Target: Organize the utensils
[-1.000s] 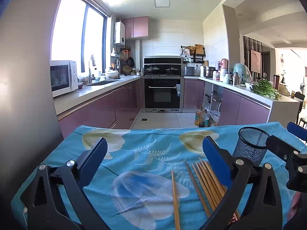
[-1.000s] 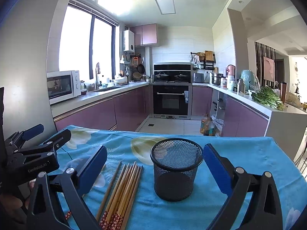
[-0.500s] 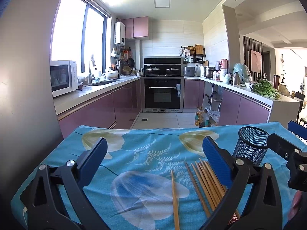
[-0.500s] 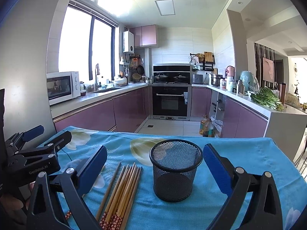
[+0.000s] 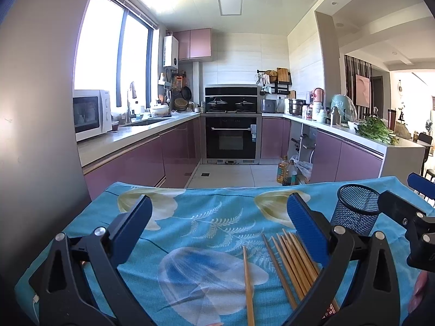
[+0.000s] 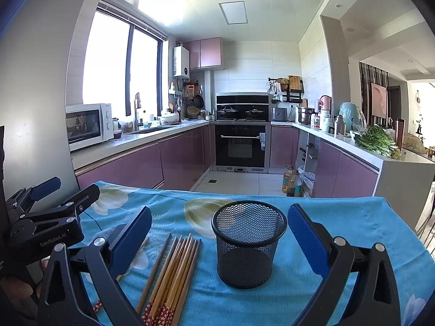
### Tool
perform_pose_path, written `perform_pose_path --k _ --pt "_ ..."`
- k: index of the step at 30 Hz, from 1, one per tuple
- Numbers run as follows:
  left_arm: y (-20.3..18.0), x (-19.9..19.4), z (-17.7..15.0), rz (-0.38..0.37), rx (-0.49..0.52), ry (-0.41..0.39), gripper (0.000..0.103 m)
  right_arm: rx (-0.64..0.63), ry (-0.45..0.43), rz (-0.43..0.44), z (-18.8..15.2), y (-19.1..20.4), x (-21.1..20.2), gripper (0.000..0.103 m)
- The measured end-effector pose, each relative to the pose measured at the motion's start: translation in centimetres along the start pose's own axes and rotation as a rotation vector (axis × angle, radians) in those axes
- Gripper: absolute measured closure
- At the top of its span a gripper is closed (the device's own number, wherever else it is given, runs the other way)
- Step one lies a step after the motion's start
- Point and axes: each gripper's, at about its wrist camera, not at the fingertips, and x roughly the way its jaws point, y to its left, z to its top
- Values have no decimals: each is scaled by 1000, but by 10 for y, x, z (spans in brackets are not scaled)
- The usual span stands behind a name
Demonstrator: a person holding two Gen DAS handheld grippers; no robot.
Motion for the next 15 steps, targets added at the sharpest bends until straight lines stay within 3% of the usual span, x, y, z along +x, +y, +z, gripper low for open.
perform_pose_path --k 15 --pt "-1 0 1 0 0 -6 5 2 -6 -5 -2 0 -1 6"
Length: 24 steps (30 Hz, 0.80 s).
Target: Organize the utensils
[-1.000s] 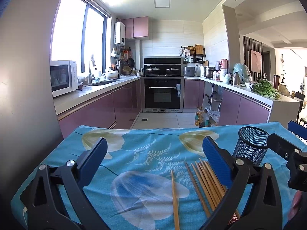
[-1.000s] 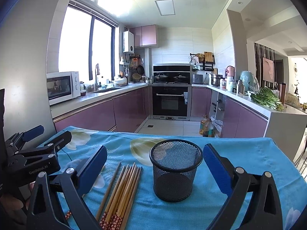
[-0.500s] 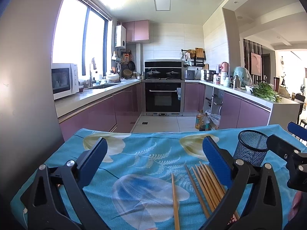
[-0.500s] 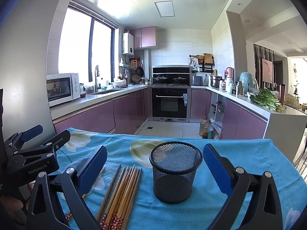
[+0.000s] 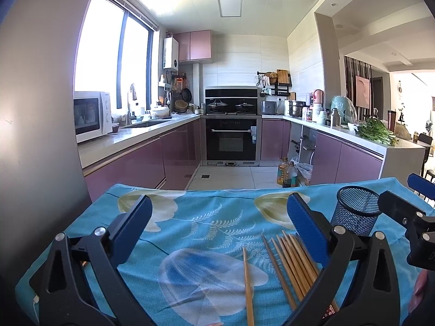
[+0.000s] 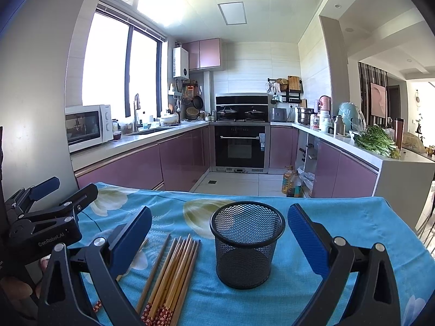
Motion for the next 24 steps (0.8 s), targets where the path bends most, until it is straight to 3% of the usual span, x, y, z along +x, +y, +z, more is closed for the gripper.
perform_pose_path --k 24 --pt "-1 -1 1 -2 2 -5 5 0 -2 7 1 -1 0 6"
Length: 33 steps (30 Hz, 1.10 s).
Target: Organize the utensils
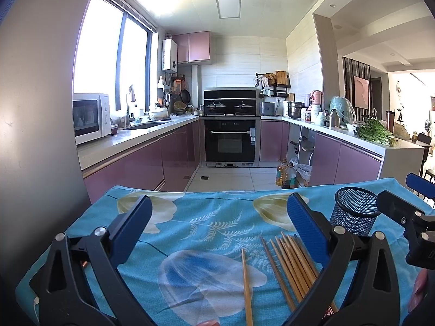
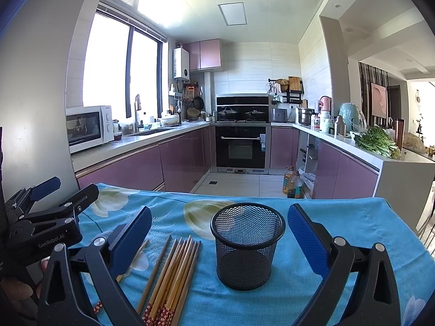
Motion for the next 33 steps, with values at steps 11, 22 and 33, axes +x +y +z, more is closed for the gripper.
perform_pose_path --k 11,22,33 --pt "-1 0 1 -1 3 -2 5 4 -1 3 1 -1 0 6" --pt "-1 0 1 -2 4 -1 5 6 0 7 1 -3 0 6" --pt "2 3 0 2 9 18 5 12 12 18 0 -7 0 6"
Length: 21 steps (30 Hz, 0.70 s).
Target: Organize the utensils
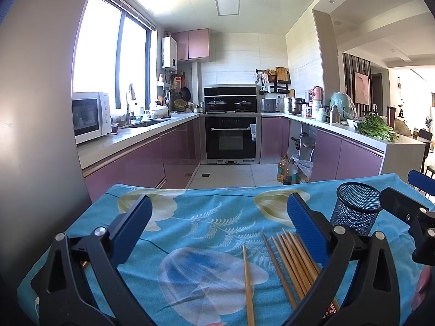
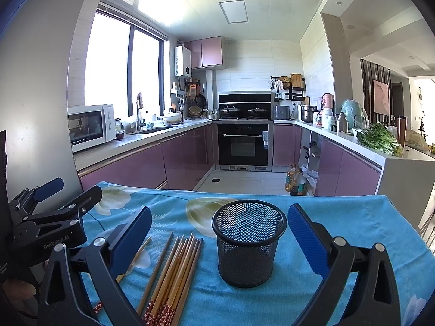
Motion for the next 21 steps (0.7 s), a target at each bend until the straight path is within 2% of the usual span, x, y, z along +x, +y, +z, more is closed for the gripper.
perform_pose_path --k 12,15,21 --pt "3 5 -6 5 6 43 5 -13 42 33 -5 -1 -2 6" --pt "4 9 -8 4 15 79 5 -28 66 50 -7 2 -2 6" --pt "4 17 -18 -34 47 174 5 -44 188 125 -21 6 6 6"
